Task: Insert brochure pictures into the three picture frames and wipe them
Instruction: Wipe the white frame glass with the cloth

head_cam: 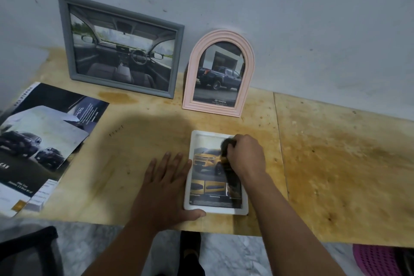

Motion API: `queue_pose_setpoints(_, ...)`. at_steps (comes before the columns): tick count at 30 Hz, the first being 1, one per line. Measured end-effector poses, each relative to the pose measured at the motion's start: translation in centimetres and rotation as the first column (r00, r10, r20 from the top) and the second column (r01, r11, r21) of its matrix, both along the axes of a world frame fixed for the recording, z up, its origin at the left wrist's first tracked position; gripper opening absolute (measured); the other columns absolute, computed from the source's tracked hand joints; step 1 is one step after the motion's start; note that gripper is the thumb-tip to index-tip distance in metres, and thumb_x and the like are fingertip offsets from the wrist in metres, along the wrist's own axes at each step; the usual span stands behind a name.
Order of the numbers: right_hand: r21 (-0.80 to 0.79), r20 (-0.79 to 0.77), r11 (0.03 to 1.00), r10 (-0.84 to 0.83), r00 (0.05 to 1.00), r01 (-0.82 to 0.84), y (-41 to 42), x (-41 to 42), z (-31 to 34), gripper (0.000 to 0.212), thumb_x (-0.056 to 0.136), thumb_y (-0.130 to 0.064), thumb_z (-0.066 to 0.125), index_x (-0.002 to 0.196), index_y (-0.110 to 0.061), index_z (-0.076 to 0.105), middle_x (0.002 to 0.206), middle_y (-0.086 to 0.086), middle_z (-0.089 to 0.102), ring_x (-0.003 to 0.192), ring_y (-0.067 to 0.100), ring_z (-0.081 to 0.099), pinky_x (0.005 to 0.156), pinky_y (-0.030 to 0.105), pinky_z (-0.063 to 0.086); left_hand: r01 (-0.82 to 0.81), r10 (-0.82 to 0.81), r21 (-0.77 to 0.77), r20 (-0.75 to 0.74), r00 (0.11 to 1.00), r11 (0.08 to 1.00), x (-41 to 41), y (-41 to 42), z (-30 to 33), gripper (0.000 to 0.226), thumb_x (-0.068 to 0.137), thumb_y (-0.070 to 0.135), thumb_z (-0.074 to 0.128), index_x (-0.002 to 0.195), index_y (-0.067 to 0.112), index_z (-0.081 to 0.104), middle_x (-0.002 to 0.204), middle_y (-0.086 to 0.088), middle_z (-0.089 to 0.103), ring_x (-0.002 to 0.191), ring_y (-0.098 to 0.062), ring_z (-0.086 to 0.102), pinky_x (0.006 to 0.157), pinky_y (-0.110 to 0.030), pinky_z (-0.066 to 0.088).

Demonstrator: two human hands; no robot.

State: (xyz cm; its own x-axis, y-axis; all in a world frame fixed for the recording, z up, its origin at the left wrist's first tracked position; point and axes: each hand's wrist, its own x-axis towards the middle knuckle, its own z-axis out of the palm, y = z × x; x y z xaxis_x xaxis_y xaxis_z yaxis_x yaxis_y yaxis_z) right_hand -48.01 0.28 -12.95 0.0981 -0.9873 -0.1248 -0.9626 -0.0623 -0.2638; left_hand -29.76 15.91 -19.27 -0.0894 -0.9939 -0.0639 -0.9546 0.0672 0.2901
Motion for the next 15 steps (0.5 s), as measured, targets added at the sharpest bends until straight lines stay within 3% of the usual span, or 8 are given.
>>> queue_pose_setpoints(4, -0.077, 0.069, 0.994, 0.079, 0.994, -0.074, 0.8, 4.9, -2.1, 0.023, 0.099, -0.02, 0.052, 0.099, -0.008, 0.072, 0.101, 0.01, 0.059, 0.086, 0.034, 0.061, 0.067, 0.038, 0.049, 0.003, -0.003, 0.018, 0.005, 1.0, 1.0, 0.2, -0.1, 0.0, 0.127, 0.067, 0.103, 0.037, 0.161, 0.018, 0.029, 0.17, -0.008, 0.02, 0.158, -0.034, 0.015, 0.122, -0.065, 0.02)
queue_pose_setpoints(8, -0.009, 0.11, 0.919, 0.393, 0.913, -0.395, 3.1, 4.6, -2.0, 0.023, 0.099, -0.025, 0.052, 0.107, -0.014, 0.07, 0.1, 0.006, 0.052, 0.087, 0.031, 0.057, 0.067, 0.044, 0.053, 0.008, -0.008, -0.01, 0.002, 1.0, 1.0, 0.1, 0.0, 0.0, 0.125, 0.067, 0.101, 0.041, 0.159, 0.016, 0.036, 0.168, -0.01, 0.027, 0.156, -0.035, 0.02, 0.12, -0.065, 0.023)
queue_pose_setpoints(10, 0.031, 0.17, 0.879, 0.465, 0.869, -0.476, 2.5, 2.9, -0.6, 0.024, 0.1, -0.022, 0.054, 0.116, -0.02, 0.071, 0.103, 0.005, 0.054, 0.089, 0.029, 0.06, 0.072, 0.042, 0.053, 0.006, -0.006, -0.033, 0.001, 1.0, 0.999, 0.1, -0.1, 0.1, 0.125, 0.067, 0.101, 0.043, 0.158, 0.015, 0.038, 0.167, -0.011, 0.031, 0.155, -0.036, 0.024, 0.119, -0.065, 0.025)
queue_pose_setpoints(15, -0.061, 0.126, 0.968, 0.248, 0.96, -0.242, -0.5, 1.8, -0.3, 0.025, 0.099, -0.014, 0.056, 0.116, -0.016, 0.074, 0.105, 0.008, 0.059, 0.085, 0.027, 0.062, 0.077, 0.04, 0.054, 0.008, -0.008, -0.056, -0.006, 1.0, 0.998, 0.1, 0.0, 0.0, 0.125, 0.067, 0.101, 0.043, 0.157, 0.014, 0.04, 0.166, -0.012, 0.031, 0.155, -0.037, 0.025, 0.119, -0.066, 0.026)
